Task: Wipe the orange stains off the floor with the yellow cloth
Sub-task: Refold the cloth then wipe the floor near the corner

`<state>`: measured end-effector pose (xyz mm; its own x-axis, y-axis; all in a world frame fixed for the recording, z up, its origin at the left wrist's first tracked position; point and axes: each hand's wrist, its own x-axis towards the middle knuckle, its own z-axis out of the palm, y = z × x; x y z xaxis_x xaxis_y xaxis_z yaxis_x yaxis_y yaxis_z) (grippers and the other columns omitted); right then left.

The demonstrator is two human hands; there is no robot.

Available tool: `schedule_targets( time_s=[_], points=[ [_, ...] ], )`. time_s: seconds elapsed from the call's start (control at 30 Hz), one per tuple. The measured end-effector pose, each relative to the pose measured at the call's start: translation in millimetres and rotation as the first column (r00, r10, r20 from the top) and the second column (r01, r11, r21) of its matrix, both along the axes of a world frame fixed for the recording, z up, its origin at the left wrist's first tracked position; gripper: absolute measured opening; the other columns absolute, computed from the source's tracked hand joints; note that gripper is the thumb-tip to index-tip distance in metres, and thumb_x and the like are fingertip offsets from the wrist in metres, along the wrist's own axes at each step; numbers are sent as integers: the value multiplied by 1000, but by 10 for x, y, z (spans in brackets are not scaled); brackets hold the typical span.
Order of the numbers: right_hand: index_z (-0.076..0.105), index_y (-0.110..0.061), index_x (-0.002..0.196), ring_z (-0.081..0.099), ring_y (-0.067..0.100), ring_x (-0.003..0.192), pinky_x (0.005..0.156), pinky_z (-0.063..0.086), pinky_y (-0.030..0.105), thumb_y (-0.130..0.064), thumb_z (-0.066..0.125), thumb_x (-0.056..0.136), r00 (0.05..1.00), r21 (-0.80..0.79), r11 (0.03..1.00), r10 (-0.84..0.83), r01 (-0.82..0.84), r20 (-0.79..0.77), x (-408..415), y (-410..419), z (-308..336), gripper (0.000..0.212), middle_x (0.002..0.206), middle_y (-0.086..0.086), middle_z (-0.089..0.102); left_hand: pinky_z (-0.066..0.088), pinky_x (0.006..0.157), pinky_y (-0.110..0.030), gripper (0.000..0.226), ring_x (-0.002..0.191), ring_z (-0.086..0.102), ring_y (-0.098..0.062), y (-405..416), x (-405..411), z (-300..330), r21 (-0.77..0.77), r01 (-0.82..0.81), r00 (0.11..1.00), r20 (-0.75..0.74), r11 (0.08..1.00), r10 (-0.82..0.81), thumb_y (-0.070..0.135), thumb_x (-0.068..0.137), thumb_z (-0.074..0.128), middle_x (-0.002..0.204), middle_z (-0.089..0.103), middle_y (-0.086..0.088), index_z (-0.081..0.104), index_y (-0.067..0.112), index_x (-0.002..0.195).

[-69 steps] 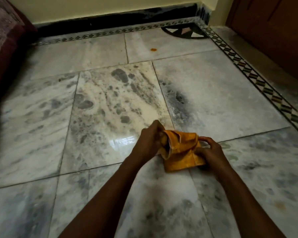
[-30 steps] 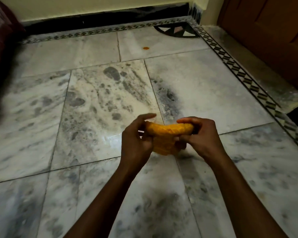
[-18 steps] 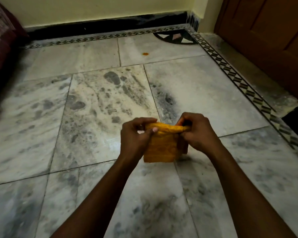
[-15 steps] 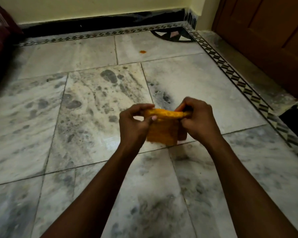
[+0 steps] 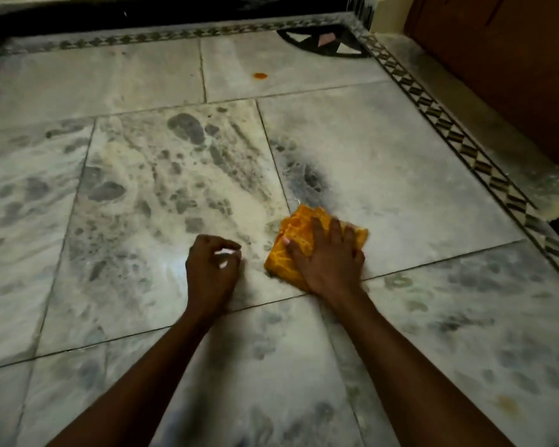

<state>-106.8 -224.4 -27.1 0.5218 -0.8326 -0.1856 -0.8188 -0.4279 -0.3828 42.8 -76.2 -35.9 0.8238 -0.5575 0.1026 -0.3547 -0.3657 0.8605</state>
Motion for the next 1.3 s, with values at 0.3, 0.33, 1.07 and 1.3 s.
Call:
schedule_targets(
  time_s=[0.3, 0.33, 1.07, 1.3],
  points=[
    [46, -48, 154, 25, 36, 159, 126, 20, 63, -70, 56, 94, 820, -436, 758, 568, -484, 76, 194, 231, -374, 64, 170, 5, 34, 43, 112, -50, 55, 142, 49, -35, -662, 1459, -293, 449, -14, 861, 460, 894, -217, 47, 103, 46, 153, 53, -14, 53, 11, 144],
    [49, -44, 153, 29, 36, 158, 122, 26, 65, -65, 58, 95, 812, -448, 747, 579, -491, 74, -79, 150, -387, 63, 168, 5, 38, 38, 118, -50, 57, 149, 43, -31, -671, 1468, -322, 449, -45, 845, 494, 893, -206, 48, 106, 42, 160, 47, -10, 47, 13, 151],
    [48, -36, 155, 30, 47, 153, 127, 9, 67, -65, 56, 95, 993, -468, 881, -24, 77, 118, 1519, -1082, -458, 68, 163, 17, 43, 57, 86, -48, 31, 99, 72, -35, -927, 1796, 3, 286, 23, 910, 390, 958, -139, 29, 101, 57, 108, 77, -11, 67, 17, 128],
    [44, -40, 157, 21, 46, 157, 126, 17, 63, -81, 35, 88, 993, -406, 909, -114, 91, -34, 704, -1310, -453, 81, 172, 15, 27, 37, 116, -52, 60, 148, 46, -33, -1853, 2769, -186, 517, 45, 833, 452, 855, -318, 47, 100, 44, 163, 45, -13, 51, 16, 151]
  ],
)
